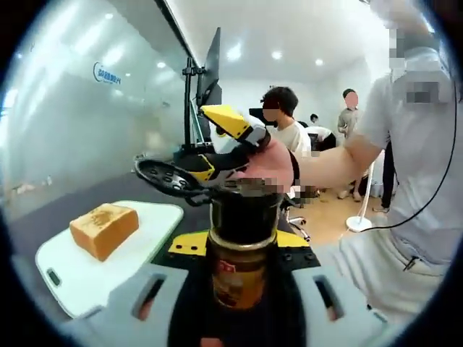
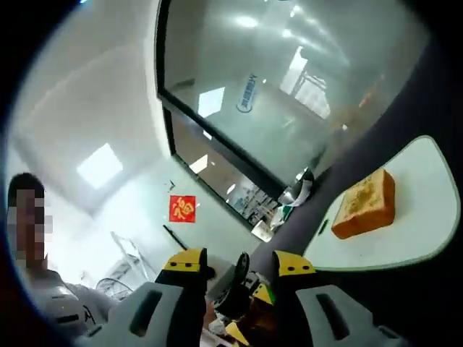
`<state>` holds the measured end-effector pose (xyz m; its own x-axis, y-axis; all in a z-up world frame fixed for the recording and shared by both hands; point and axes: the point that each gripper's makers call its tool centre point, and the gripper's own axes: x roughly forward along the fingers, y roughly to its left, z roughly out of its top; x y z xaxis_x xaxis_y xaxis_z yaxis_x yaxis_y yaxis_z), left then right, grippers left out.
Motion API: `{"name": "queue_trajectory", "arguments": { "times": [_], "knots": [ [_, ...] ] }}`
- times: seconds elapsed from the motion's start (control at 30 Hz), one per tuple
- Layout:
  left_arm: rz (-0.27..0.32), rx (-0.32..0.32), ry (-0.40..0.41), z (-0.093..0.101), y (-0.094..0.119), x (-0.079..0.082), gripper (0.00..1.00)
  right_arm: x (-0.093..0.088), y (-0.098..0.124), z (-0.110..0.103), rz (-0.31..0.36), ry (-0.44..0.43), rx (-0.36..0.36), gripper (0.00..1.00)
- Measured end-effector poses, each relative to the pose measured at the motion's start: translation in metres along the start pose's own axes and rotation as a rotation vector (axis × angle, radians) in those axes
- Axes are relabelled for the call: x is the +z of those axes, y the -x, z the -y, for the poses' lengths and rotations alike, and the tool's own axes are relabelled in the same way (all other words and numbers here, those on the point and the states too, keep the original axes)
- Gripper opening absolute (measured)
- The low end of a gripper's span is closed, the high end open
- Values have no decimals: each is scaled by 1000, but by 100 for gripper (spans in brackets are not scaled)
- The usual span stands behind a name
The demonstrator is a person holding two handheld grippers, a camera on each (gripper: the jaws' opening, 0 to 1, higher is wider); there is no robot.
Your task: Sprinkle pepper
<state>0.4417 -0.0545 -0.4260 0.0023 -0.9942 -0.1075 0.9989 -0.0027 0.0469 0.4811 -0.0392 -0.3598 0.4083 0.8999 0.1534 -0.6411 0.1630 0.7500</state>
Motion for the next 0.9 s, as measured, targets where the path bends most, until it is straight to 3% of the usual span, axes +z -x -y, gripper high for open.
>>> {"name": "queue_trajectory", "arguments": {
  "times": [0.13,0.3,0.4,0.57,0.8,0.9],
  "knots": [
    [26,1,31,-3,5,0,20,0,-6,13,-11,-48,-22,22],
    [33,-3,28,-1,5,1,21,-17,-18,8,-101,-97,27,22],
    [35,-2,32,-2,5,1,21,-22,-27,6,-112,-123,38,20],
    [32,7,21,-7,7,-1,21,-29,-34,-3,-150,-110,56,12],
    [33,10,26,-7,4,-1,21,-31,-34,-6,-154,-65,45,6],
    [32,10,25,-8,4,-1,21,-32,-35,-3,-158,-107,55,6]
  ]
}}
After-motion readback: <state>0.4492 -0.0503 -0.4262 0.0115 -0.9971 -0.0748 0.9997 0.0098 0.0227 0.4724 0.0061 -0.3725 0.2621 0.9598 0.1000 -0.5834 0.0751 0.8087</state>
